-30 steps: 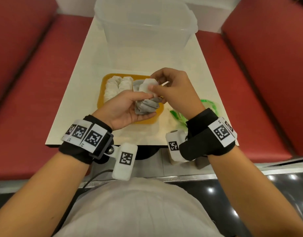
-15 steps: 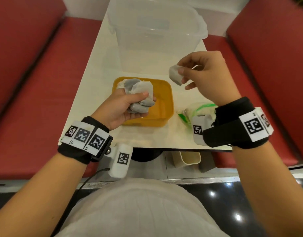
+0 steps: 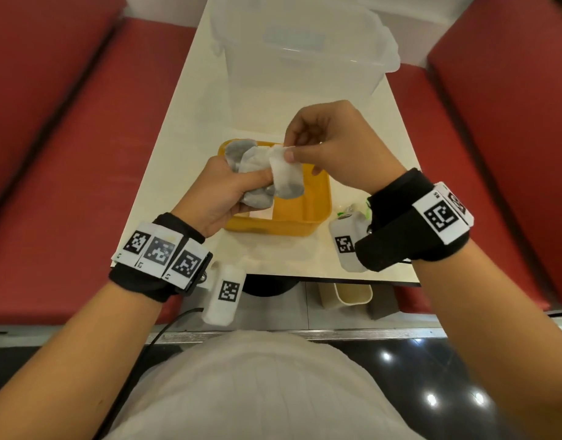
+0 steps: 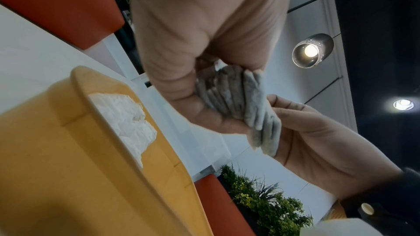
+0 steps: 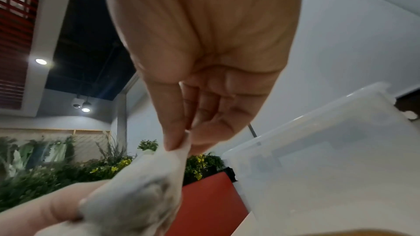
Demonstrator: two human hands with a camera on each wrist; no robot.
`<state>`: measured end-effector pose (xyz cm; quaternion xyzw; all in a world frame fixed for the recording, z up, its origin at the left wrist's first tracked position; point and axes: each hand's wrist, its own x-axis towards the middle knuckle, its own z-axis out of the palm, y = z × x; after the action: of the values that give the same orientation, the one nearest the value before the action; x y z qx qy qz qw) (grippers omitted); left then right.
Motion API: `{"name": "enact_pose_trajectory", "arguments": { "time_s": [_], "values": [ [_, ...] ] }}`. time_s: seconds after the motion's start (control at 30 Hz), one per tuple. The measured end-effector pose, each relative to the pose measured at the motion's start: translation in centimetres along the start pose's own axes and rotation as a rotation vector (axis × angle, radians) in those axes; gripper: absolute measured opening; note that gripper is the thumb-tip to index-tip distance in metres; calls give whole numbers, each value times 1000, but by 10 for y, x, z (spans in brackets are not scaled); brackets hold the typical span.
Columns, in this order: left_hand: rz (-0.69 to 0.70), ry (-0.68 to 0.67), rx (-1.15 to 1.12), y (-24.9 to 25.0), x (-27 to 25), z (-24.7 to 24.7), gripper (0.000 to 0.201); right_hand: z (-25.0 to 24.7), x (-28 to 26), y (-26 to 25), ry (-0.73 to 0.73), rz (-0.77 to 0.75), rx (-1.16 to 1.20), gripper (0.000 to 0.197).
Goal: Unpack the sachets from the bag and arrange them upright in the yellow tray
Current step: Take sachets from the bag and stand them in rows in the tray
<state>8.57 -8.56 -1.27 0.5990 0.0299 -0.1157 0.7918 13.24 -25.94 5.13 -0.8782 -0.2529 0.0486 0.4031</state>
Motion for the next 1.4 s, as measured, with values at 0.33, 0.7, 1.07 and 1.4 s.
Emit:
{"name": "enact_pose_trajectory", "arguments": {
  "time_s": [0.33, 0.7, 1.07, 1.4],
  "values": [
    [41, 280, 10, -4, -1, -53, 20, 4, 50, 46, -90, 116, -554, 11],
    [60, 342, 26, -8, -10, -77, 6, 26, 81, 55, -331, 186, -734, 8],
    [36, 339, 13, -9, -11, -83, 10, 25, 99, 61, -200, 157, -898, 14],
    [-48, 350, -92, -7, -6, -77, 9, 34, 83, 52, -596, 247, -796, 24]
  ]
}}
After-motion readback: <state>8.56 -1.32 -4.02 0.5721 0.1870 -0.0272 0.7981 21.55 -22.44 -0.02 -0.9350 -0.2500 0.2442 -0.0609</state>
